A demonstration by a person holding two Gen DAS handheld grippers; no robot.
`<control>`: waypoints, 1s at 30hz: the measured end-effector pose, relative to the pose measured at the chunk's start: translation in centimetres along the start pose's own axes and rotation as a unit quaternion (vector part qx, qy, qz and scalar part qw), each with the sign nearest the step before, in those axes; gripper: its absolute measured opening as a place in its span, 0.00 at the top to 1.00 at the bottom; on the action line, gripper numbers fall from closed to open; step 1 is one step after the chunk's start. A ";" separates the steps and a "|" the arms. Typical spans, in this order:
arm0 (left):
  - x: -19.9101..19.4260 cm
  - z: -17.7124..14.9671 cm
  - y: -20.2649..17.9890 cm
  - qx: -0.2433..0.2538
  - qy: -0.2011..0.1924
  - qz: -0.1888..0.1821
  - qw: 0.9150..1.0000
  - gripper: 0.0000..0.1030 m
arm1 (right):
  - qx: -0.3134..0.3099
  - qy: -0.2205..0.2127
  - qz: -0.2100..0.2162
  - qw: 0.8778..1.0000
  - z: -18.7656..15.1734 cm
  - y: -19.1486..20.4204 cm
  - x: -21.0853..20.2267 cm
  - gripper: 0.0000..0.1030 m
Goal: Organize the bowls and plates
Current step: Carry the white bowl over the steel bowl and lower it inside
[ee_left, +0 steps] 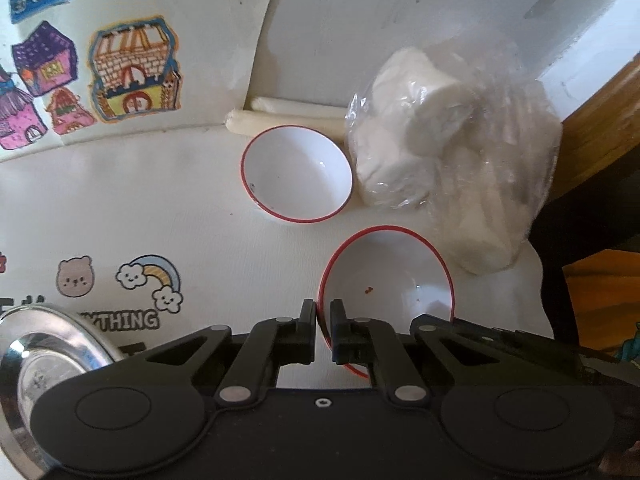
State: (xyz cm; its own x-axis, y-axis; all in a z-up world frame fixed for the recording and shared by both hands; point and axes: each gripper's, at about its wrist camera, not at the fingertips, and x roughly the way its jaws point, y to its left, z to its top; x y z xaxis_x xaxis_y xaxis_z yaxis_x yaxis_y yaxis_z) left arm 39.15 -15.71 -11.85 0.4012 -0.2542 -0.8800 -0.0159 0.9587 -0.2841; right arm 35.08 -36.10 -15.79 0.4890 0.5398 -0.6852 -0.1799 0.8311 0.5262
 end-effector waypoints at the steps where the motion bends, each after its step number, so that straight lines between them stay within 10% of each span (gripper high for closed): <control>1: -0.5 -0.1 0.1 0.002 -0.002 -0.002 1.000 0.94 | -0.002 -0.002 0.001 1.000 -0.2 0.1 -0.4 0.84; 30: -5.5 -6.0 3.9 -0.005 0.026 -0.042 0.999 0.93 | -0.051 0.037 -0.008 0.998 -6.5 5.2 -3.6 0.84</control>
State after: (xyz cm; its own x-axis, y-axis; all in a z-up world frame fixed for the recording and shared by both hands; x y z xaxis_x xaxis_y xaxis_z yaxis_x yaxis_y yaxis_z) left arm 31.39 -11.37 -10.42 0.3539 -0.3399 -0.8713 0.0070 0.9326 -0.3609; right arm 26.80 -32.83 -13.83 0.4294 0.5310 -0.7305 -0.2608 0.8474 0.4626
